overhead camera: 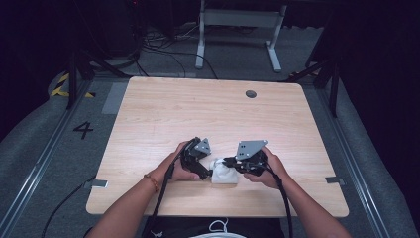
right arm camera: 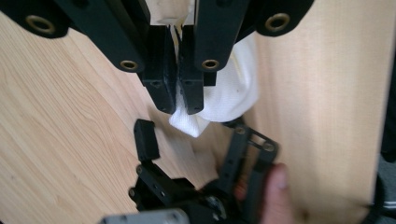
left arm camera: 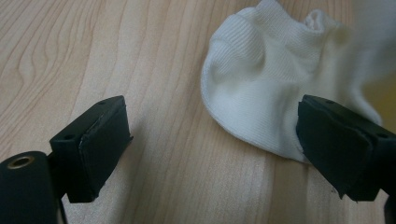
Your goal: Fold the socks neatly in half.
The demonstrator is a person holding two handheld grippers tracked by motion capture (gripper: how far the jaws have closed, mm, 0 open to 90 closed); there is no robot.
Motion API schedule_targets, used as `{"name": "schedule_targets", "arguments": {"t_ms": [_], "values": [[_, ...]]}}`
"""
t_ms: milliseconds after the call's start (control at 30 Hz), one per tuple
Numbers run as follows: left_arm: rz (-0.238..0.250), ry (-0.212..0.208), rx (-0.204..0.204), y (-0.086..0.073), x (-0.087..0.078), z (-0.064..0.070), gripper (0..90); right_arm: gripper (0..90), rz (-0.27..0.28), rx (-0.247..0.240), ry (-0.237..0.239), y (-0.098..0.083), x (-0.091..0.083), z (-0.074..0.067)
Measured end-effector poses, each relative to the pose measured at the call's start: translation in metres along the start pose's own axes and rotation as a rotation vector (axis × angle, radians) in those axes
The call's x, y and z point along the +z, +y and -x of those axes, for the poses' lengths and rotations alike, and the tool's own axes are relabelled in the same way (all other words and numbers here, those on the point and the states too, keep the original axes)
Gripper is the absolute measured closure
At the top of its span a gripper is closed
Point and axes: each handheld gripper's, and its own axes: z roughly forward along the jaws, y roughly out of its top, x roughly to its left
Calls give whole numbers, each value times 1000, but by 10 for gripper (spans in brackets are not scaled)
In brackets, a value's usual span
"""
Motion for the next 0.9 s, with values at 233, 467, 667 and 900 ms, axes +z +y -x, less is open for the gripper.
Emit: {"name": "schedule_targets", "arguments": {"t_ms": [233,467,667,900], "values": [[6,-2,-1,0,0,0,107,866,-73,10,2,-4,21,10],[8,-4,3,-1,0,0,108,865,-132,18,-7,-6,37,14],[-18,-44,-1,1,-9,6,253,865,-168,9,-24,-9,46,11],[46,-120,9,4,-37,30,305,866,-163,44,-15,-12,48,13]]}}
